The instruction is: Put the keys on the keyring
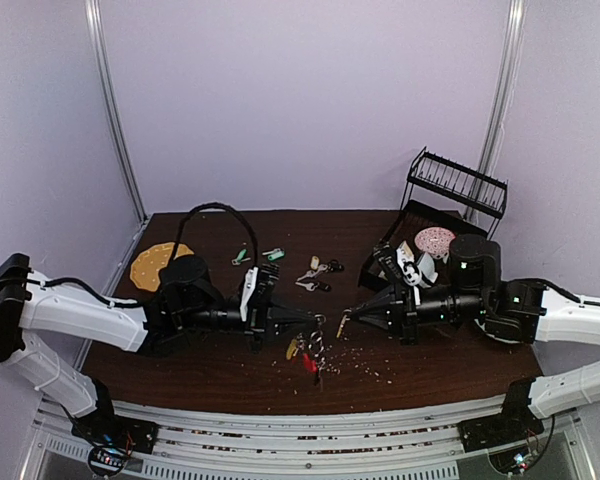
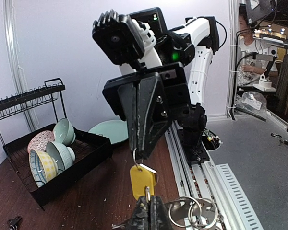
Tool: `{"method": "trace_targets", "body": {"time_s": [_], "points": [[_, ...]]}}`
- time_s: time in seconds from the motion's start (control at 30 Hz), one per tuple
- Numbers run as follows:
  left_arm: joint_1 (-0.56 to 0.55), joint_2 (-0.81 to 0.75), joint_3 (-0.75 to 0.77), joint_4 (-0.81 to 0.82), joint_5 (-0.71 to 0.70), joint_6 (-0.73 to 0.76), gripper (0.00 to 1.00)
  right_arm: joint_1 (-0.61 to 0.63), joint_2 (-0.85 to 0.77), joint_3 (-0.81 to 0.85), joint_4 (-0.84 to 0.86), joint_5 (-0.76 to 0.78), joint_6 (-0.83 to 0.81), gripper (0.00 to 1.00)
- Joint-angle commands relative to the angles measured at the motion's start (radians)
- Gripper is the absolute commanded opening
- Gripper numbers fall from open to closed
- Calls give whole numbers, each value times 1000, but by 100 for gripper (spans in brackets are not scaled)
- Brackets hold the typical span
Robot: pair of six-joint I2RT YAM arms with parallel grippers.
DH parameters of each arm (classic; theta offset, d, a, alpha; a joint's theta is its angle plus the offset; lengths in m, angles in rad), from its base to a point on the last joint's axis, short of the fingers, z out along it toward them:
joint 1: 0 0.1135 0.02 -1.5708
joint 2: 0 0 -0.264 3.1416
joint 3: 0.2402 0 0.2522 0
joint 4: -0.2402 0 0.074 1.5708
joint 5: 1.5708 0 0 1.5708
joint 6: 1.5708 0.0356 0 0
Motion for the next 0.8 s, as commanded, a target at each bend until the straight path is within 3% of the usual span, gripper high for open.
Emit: {"method": "trace_targets", "body": {"time_s": [0.0, 0.2, 0.3, 0.4, 0.63, 0.77], "points": [[6, -26, 49, -30, 45, 123, 0, 2, -17, -3, 14, -10, 1, 0], [-22, -78, 188, -472, 47, 469, 0, 3, -15, -5, 7, -7, -2, 0], [-99, -82, 284, -758, -142, 686, 0, 3, -10, -5, -8, 9, -11, 0], [-168, -61, 366, -927, -343, 814, 0, 3, -10, -1, -20, 18, -20, 0], [-198, -65, 357, -942, -621, 873, 0, 3, -3, 6, -52, 57, -42, 0], [-119, -4, 344, -1017, -802, 900, 0, 3, 4, 3, -51, 59, -38, 0]]}}
